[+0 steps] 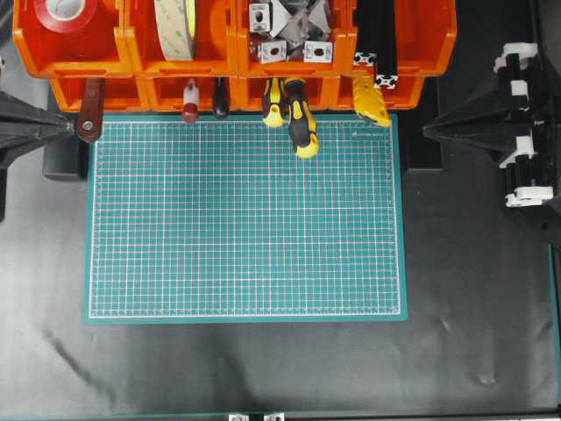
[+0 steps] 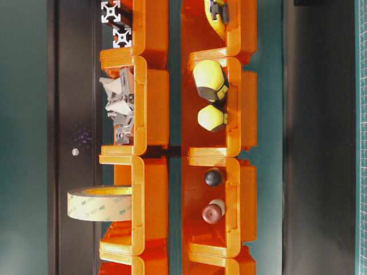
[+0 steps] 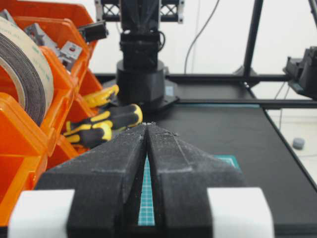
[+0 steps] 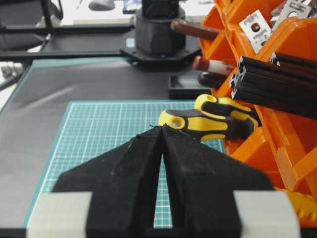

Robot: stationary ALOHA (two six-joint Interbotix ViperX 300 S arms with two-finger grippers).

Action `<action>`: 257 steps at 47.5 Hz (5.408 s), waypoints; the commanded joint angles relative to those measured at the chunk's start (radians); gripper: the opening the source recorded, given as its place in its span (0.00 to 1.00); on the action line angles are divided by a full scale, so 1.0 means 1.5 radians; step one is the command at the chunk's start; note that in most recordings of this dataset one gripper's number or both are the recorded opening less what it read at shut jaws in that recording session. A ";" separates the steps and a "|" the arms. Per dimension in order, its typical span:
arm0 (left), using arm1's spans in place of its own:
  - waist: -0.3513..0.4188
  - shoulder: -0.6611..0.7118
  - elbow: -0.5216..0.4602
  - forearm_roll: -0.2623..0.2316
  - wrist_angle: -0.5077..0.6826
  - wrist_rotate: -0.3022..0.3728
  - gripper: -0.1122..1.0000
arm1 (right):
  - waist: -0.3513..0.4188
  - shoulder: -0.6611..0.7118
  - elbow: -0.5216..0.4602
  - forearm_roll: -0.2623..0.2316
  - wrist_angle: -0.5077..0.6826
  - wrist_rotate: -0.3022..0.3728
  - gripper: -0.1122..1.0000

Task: Pick vinyl tape from container rack with left arm.
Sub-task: 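Move the left gripper up toward the red vinyl tape in the rack, then insert the left gripper finger into the red tape roll and close, then lift the red tape out of the rack with the left gripper, then carry the red tape over the mat and lower it down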

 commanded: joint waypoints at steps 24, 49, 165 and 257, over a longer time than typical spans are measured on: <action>0.035 0.102 -0.444 0.044 0.581 -0.072 0.10 | 0.005 0.009 -0.039 0.012 -0.014 0.015 0.11; 0.129 0.316 -0.761 0.056 1.135 0.087 0.10 | 0.007 0.010 -0.039 0.013 -0.008 0.015 0.11; 0.125 0.397 -0.912 0.057 1.245 0.125 0.28 | 0.092 0.010 -0.030 0.012 -0.016 0.015 0.11; -0.136 0.692 -0.516 0.057 0.630 0.036 0.28 | 0.103 -0.020 -0.037 0.019 -0.036 0.016 0.11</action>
